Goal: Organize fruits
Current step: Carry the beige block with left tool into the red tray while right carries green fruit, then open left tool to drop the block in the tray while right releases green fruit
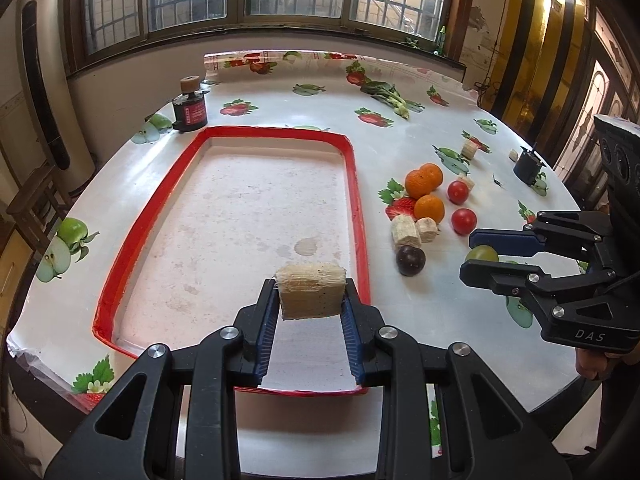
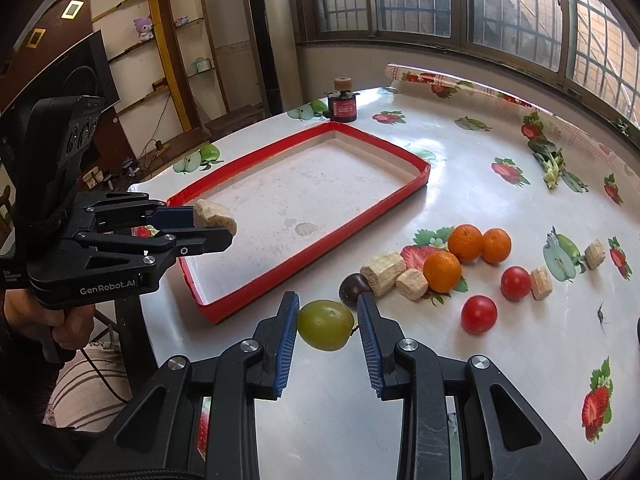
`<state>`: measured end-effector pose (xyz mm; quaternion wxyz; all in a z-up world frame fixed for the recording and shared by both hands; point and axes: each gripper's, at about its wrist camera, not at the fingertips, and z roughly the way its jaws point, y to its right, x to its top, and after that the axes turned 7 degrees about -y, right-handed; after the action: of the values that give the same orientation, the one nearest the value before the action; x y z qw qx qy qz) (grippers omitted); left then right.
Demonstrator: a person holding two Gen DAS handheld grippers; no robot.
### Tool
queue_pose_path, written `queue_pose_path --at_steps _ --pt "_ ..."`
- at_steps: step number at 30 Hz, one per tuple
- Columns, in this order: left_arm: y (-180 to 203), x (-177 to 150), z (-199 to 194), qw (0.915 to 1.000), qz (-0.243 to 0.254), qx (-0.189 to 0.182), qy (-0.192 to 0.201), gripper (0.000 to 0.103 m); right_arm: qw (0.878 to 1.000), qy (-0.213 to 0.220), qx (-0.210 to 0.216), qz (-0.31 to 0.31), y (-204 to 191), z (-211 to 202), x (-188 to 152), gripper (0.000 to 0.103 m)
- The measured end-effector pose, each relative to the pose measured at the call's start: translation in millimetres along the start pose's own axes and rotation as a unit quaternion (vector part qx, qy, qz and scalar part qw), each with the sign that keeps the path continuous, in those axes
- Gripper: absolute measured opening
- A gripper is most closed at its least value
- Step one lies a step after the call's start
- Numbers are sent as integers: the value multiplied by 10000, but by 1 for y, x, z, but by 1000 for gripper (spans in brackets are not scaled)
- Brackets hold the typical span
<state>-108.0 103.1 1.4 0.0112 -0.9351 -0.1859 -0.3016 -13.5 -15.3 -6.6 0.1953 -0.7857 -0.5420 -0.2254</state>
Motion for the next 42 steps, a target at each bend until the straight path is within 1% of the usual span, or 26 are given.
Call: queue_pose_path --at_steps 6,15,21,27,30,34,38,42 --pt "-23 1 2 9997 -205 130 -15 28 9998 11 161 -86 -7 12 21 31" --pt "-52 0 9 9982 -476 339 -104 28 9993 22 326 -177 -19 41 59 31" --pt "-64 4 18 9969 -611 460 -196 28 9994 -74 332 4 -16 72 85 31" --pt "-72 11 32 9956 -694 553 -287 28 9991 -270 287 138 -5 107 108 31" --pt "-75 13 40 9951 -723 573 -355 28 9987 -417 282 120 -3 124 114 31" --pt "-79 14 48 9942 -771 595 -461 28 9980 -568 270 40 -3 140 115 31" --pt "-82 13 57 9930 -802 639 -583 28 9975 -669 232 -43 -7 151 113 33" --pt "-81 12 61 9925 -800 678 -626 28 9974 -661 249 -107 -9 153 113 34"
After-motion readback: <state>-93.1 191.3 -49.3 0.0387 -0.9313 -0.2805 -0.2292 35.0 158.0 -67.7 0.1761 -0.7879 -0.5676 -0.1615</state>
